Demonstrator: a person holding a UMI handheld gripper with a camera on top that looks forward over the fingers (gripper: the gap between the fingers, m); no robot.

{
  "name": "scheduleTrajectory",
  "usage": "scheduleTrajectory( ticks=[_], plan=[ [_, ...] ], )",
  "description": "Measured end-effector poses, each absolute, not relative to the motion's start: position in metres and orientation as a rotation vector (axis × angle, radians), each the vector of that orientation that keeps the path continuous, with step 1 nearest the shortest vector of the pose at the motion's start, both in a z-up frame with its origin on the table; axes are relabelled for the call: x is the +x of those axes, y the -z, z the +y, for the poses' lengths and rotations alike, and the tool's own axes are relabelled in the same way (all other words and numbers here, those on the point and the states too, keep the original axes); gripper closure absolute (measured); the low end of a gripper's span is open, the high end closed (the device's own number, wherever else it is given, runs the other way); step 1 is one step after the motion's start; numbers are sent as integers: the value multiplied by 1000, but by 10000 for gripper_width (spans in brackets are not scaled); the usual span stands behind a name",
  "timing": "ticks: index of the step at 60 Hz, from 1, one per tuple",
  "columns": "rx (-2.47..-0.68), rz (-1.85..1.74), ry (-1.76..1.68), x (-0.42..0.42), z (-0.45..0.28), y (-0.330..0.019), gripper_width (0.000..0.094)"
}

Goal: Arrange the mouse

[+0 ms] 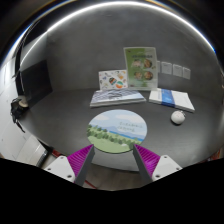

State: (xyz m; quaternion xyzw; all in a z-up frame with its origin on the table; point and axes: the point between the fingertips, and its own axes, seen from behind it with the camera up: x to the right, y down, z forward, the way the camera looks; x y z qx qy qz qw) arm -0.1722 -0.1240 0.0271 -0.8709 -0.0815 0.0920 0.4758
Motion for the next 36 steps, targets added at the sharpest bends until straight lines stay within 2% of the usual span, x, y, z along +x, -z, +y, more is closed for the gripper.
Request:
scheduleTrajectory(
  ticks=[6, 21, 36],
  plan=[
    [-2127, -158, -199, -140, -116, -28, 119],
    [-2074, -133, -8, 8, -49, -32, 120],
    [-2133, -95, -42, 72, 17, 1, 120]
  ],
)
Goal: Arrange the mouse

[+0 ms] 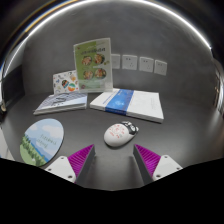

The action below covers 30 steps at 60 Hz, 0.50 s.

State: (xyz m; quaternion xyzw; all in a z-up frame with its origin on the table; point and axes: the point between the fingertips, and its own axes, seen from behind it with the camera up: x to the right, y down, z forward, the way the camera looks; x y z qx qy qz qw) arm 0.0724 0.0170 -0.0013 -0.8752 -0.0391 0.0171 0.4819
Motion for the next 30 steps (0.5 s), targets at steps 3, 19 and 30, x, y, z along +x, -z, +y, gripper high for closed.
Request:
scheduleTrajectory(
  ticks=[3, 19, 30],
  plan=[
    [-2145, -89, -93, 67, 27, 5, 120],
    [-2168, -42, -90, 67, 97, 10, 127],
    [-2191, 21, -36, 68, 115, 11, 402]
  ],
)
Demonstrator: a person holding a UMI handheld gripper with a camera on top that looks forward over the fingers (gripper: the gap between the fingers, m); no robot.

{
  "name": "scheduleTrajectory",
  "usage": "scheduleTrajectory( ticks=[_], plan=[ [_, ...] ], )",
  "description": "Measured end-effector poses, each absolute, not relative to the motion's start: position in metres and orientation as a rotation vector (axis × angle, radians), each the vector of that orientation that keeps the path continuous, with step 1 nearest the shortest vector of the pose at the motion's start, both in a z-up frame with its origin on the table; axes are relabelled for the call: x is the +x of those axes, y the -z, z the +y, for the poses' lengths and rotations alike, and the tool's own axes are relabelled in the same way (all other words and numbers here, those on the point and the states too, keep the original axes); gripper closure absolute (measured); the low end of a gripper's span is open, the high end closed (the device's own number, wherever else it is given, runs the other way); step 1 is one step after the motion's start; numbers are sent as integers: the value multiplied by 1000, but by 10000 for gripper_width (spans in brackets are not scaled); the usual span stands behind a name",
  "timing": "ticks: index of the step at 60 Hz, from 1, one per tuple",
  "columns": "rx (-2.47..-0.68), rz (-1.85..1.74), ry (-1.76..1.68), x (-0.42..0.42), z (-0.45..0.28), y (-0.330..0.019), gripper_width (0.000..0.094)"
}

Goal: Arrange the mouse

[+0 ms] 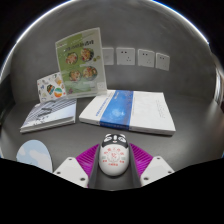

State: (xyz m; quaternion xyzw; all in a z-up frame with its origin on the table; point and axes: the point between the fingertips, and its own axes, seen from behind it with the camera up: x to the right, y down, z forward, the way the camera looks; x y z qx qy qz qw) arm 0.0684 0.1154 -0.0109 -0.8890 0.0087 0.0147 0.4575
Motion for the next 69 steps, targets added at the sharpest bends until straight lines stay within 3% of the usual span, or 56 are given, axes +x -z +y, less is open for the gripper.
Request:
scheduleTrajectory(
  ticks=[7, 17, 22, 28, 39, 44, 47, 48, 52, 53, 58, 61, 69],
  plan=[
    [-2172, 114, -120, 57, 109, -3, 509],
    [-2036, -1, -59, -21, 71, -77, 511],
    [-2001, -67, -85, -92, 45, -91, 513],
    [-2007, -87, -32, -145, 24, -73, 514],
    [-2147, -61, -8, -178, 9, 2, 513],
    [-2144, -62, 2, -179, 10, 4, 506],
    [-2167, -24, -27, -179, 10, 6, 401],
    [-2168, -10, -35, -179, 11, 5, 426],
    [-2180, 8, -53, -180, 11, 6, 363],
    [-2187, 11, -58, -180, 10, 6, 279],
    [-2197, 13, -83, -185, -11, -4, 40],
    [-2178, -3, -82, -186, -25, -15, 100],
    [-2178, -6, -57, -173, -83, -32, 90]
  ],
)
